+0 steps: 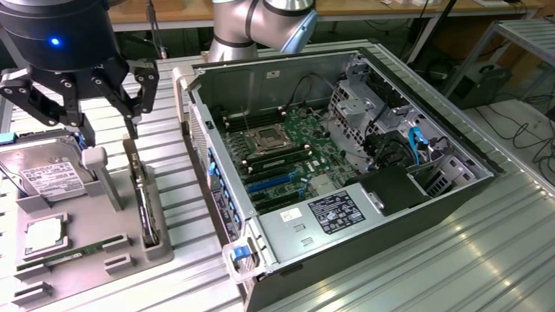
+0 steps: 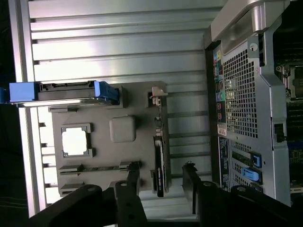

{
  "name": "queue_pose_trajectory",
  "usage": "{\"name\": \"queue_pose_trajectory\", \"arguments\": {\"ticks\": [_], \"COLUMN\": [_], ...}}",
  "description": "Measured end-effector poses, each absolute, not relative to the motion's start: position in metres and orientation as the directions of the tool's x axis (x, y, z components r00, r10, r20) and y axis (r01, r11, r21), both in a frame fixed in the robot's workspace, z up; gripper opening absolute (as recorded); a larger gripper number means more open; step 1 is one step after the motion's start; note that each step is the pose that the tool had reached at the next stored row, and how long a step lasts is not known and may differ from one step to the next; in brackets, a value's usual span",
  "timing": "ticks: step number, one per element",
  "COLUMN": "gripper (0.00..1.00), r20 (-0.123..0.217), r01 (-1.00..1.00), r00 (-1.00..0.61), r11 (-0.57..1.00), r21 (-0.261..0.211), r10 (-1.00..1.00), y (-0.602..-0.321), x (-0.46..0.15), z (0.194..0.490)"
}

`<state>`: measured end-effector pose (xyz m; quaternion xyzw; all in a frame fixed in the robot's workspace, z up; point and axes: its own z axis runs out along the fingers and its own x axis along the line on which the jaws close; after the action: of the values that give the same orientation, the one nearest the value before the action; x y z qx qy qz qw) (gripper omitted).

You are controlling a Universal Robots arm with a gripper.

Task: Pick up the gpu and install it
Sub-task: 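Pick up the gpu and move the gpu toward the slot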

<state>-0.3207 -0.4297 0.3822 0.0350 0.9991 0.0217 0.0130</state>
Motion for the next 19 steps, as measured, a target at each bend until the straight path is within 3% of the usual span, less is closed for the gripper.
{"name": "queue_pose_trajectory", "arguments": {"ticks": [4, 19], "gripper": [0.72, 0.72], "r20": [-0.025, -0.025], "r01": [0.068, 0.038], "r00": [-0.997, -0.999], "r11": [0.997, 0.999], "r21": [0.039, 0.031], "r10": [0.069, 0.039], "y": [-0.429, -0.425], "x": [-0.321, -0.32], "z": [0.378, 0.361]}}
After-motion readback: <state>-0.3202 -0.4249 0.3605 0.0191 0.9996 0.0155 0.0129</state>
